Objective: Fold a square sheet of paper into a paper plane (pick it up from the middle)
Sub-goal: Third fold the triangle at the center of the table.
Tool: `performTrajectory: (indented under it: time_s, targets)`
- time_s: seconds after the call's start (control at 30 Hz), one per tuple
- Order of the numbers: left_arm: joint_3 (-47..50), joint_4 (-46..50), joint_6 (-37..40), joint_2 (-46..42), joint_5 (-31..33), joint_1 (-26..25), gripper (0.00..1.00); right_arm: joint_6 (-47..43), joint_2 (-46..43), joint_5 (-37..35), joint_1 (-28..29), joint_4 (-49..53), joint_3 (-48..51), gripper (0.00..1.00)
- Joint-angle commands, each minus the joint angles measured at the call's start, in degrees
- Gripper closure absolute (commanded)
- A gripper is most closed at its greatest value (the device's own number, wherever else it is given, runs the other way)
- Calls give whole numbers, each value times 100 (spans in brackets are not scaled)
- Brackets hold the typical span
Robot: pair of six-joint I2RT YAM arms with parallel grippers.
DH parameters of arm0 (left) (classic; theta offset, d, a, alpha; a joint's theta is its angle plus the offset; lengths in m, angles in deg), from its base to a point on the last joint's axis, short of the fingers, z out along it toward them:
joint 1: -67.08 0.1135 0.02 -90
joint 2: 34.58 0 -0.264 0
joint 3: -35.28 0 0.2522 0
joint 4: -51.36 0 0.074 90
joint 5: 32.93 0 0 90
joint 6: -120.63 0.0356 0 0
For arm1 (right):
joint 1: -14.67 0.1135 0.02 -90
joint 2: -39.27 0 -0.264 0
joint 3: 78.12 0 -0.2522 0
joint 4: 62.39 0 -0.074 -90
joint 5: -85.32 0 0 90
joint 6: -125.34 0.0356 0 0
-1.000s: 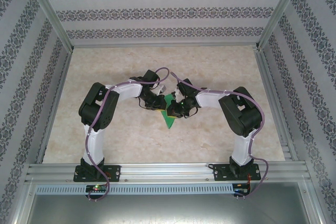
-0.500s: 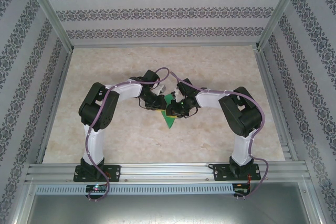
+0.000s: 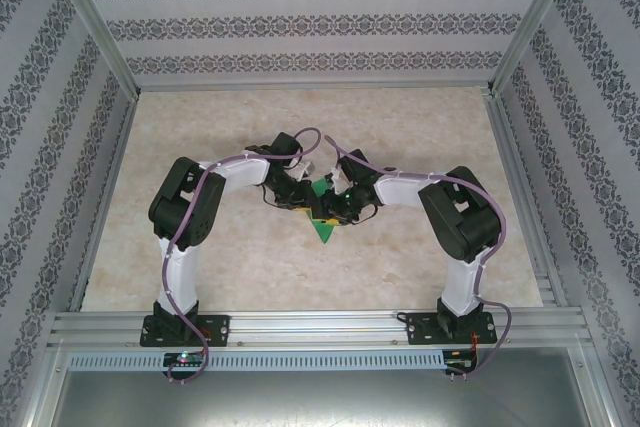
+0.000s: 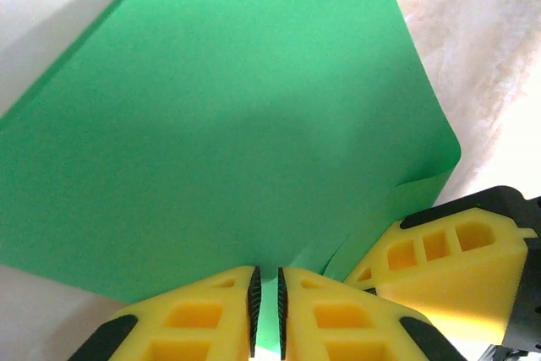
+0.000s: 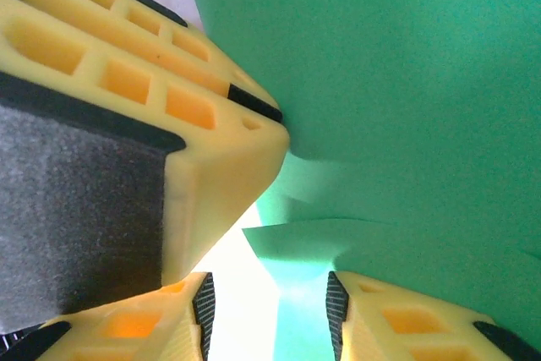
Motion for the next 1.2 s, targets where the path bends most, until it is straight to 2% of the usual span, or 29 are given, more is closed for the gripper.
performTrajectory:
  time_s: [0.0,0.33,0.43,0.67,1.17]
  targets:
    - [68,298,49,-251,162,64,81,80,38,-255,86,-21,237,57]
    - [108,20,-265,-477,-473,90,79,80,-29,-188,79,-185,398,68]
    - [138,20,-284,-507,-518,88,81,89,-29,-170,77,-211,433,75]
    - [275,24,-295,-478,-586,32,84,46,-34,-161,59,-202,461,85]
    - [534,-100,-195,-431,-632,-166,87,-1,-47,-186,20,-177,505,95]
